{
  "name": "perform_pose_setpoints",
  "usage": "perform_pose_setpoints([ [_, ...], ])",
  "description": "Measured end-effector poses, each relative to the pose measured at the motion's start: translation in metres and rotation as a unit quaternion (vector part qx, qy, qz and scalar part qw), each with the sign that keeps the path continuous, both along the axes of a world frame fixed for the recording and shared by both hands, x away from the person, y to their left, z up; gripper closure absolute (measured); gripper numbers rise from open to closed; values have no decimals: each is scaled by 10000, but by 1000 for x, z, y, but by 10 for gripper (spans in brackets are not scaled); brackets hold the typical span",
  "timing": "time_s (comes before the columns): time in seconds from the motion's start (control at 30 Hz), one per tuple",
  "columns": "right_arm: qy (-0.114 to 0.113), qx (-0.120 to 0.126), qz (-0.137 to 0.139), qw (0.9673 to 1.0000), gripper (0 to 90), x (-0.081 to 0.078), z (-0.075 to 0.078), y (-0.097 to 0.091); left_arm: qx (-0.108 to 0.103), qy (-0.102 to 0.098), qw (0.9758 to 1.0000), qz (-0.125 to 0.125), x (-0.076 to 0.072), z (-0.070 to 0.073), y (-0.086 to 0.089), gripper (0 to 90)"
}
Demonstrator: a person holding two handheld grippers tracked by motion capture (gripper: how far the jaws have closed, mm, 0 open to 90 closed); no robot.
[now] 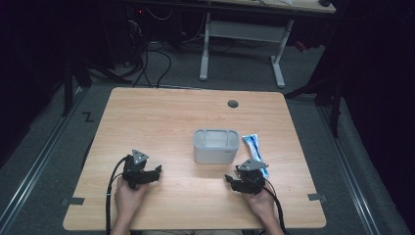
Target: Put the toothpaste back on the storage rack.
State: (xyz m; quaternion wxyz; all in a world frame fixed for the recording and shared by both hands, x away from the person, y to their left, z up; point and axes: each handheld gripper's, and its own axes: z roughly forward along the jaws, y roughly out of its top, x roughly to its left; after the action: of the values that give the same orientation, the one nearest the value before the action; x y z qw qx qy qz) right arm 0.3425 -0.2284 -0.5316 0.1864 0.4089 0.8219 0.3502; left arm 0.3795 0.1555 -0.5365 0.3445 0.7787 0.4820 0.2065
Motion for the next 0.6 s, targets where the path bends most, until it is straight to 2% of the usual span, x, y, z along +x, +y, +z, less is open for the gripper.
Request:
perform_pose_setpoints([
  [0.6,17,-25,-84,10000,352,1,0,1,-3,1,10000,4,0,0,0,227],
])
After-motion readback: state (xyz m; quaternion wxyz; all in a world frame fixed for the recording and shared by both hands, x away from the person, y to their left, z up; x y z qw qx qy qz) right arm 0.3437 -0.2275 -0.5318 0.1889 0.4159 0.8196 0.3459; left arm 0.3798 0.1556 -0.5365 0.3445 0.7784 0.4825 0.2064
